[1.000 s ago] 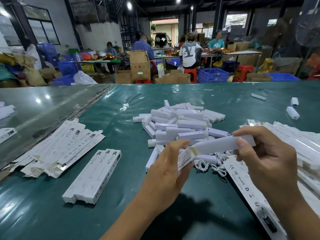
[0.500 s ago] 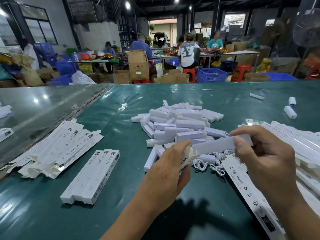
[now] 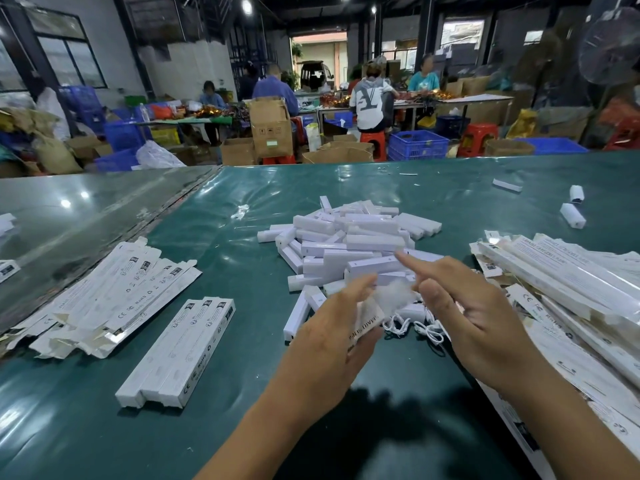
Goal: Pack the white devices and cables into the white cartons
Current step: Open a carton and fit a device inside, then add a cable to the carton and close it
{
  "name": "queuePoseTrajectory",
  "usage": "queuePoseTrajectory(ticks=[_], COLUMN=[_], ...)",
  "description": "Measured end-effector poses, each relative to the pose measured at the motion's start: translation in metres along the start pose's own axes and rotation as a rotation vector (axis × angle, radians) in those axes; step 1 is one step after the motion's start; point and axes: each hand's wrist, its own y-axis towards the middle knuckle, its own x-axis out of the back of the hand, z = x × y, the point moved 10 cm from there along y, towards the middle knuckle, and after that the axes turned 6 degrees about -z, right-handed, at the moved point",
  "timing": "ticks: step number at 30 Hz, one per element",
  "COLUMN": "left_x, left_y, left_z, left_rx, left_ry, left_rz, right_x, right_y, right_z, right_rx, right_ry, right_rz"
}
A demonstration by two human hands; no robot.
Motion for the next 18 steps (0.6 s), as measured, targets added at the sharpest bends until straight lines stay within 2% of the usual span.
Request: queuePoseTrajectory(ticks=[3,4,7,9,12,15,18], left_x=[0.006,0.010,0.017,0.017,0.018,0.021,0.018], left_y=[0.001,0.002,0.003,0.002,0.001,0.001,-0.001], left_z=[0.021,0.023,0.025,0.027,0.031,0.032,0.038], left_rx=[0.195,0.215,0.247,0.279,0.328,0.364,0.444], left_ry=[-0.184,-0.211,-0.275,-0.311,-0.358,-0.403,-0.465], left_rz=[-0.064,-0.094,-0.157,-0.182,-0.212,-0.221,-0.206], right_x=[-0.001,-0.005,-0.023,-0.028,-0.033,-0.032,-0.008], right_y=[-0.002,-0.003,-0.020,-0.027,-0.025,-0.020,-0.013], right_z=[-0.037,-0.050,-0.092,-0.106,-0.105,-0.096,-0.087], right_rx=[-0.164,-0.209,-0.341,-0.356,-0.290,-0.257,-0.374], right_ry=[-0.130,-0.265,-0.703,-0.845,-0.951,-0.892,-0.397], right_rz=[-0.046,0.002,0.320,0.409,0.404,0.334,0.063])
